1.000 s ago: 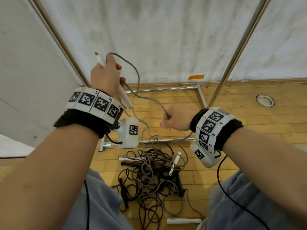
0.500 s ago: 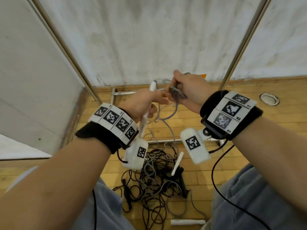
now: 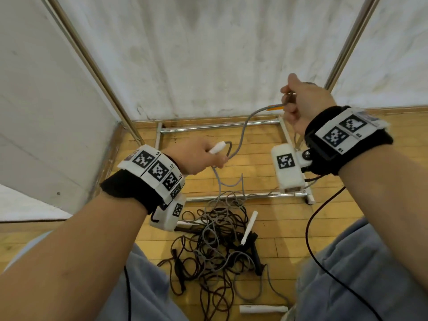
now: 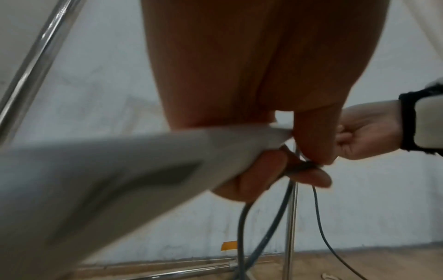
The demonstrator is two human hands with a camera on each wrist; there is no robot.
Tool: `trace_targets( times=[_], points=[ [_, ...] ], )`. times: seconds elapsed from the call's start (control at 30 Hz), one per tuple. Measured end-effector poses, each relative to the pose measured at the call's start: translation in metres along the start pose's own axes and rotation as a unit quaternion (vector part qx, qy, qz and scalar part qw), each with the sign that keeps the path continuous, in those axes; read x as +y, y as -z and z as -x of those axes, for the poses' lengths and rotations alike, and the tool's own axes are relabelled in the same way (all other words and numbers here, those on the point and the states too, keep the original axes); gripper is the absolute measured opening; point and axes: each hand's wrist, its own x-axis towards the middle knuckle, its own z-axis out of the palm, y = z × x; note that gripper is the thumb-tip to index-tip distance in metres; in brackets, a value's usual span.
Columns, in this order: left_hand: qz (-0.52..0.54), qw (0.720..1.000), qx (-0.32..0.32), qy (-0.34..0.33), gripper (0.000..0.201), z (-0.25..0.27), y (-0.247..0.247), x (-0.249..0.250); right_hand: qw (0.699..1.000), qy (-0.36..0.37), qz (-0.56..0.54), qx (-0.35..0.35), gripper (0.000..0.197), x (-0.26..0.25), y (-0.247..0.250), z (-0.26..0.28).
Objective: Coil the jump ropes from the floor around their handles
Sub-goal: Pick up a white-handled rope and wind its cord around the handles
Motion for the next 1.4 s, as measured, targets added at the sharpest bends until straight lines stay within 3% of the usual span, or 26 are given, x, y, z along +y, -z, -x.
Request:
trace_targets(
  times=[0.1, 0.2, 0.27, 0.33, 0.4, 0.47, 0.53, 0.57, 0.63, 0.67, 0.7, 0.73, 0.8, 0.87, 0.9, 0.97, 1.07, 1.17, 1.3, 1.4],
  points=[
    [-0.023, 0.999, -0.021, -0.008, 0.027, 0.003, 0.002, -0.002, 0.996, -0.010, -0.089, 0.005, 0.027, -0.001, -0.002, 0.001],
    [0.123, 0.991, 0.049, -0.019, 0.023, 0.003, 0.004, 0.002, 0.984, -0.081, -0.147, -0.057, 0.008, 0.003, -0.008, 0.008],
    [0.264, 0.957, 0.115, -0.025, 0.020, 0.000, 0.007, 0.005, 0.984, -0.138, -0.021, -0.110, 0.005, 0.013, -0.015, 0.013],
    [0.368, 0.916, 0.157, -0.030, 0.019, -0.002, 0.009, 0.008, 0.968, -0.116, 0.173, -0.141, 0.021, 0.028, -0.024, 0.021],
    [0.423, 0.886, 0.187, -0.030, 0.019, -0.005, 0.011, 0.011, 0.950, -0.118, 0.184, -0.223, 0.034, 0.045, -0.028, 0.029],
    [0.462, 0.860, 0.216, -0.028, 0.020, -0.006, 0.014, 0.012, 0.897, -0.104, 0.262, -0.341, 0.036, 0.058, -0.030, 0.035],
    [0.496, 0.834, 0.241, -0.025, 0.018, -0.007, 0.018, 0.011, 0.818, -0.096, 0.385, -0.416, 0.022, 0.068, -0.035, 0.045],
    [0.513, 0.820, 0.253, -0.022, 0.018, -0.007, 0.020, 0.010, 0.775, -0.058, 0.460, -0.429, 0.014, 0.073, -0.039, 0.050],
    [0.540, 0.795, 0.278, -0.014, 0.017, -0.007, 0.026, 0.007, 0.681, 0.031, 0.602, -0.416, 0.020, 0.081, -0.043, 0.054],
    [0.548, 0.785, 0.290, -0.014, 0.017, -0.008, 0.028, 0.006, 0.650, 0.053, 0.646, -0.398, 0.025, 0.083, -0.044, 0.056],
    [0.554, 0.777, 0.299, -0.020, 0.018, -0.008, 0.030, 0.004, 0.640, 0.069, 0.663, -0.381, 0.027, 0.082, -0.044, 0.058],
    [0.560, 0.770, 0.305, -0.027, 0.020, -0.008, 0.030, 0.003, 0.655, 0.077, 0.655, -0.370, 0.026, 0.078, -0.043, 0.058],
    [0.548, 0.777, 0.309, -0.021, 0.029, -0.008, 0.031, -0.001, 0.745, 0.072, 0.572, -0.337, 0.026, 0.062, -0.043, 0.056],
    [0.517, 0.805, 0.291, 0.009, 0.045, -0.010, 0.032, -0.005, 0.846, 0.049, 0.438, -0.299, 0.030, 0.044, -0.043, 0.053],
    [0.521, 0.811, 0.267, 0.017, 0.053, -0.010, 0.032, -0.005, 0.887, 0.033, 0.366, -0.280, 0.031, 0.036, -0.042, 0.052],
    [0.535, 0.816, 0.218, 0.009, 0.065, -0.009, 0.029, -0.004, 0.939, 0.000, 0.230, -0.255, 0.030, 0.022, -0.040, 0.054],
    [0.492, 0.856, 0.160, -0.017, 0.055, -0.004, 0.016, 0.006, 0.969, -0.036, 0.061, -0.238, 0.030, 0.006, -0.039, 0.056],
    [0.412, 0.903, 0.109, -0.055, 0.041, 0.000, 0.000, 0.014, 0.974, -0.059, -0.080, -0.206, 0.030, -0.005, -0.037, 0.056],
    [0.321, 0.940, 0.074, -0.089, 0.010, 0.004, -0.015, 0.021, 0.968, -0.057, -0.166, -0.181, 0.030, -0.012, -0.033, 0.057],
    [0.270, 0.954, 0.090, -0.096, 0.017, 0.004, -0.018, 0.022, 0.966, -0.029, -0.207, -0.153, 0.027, -0.015, -0.030, 0.055]
  ],
)
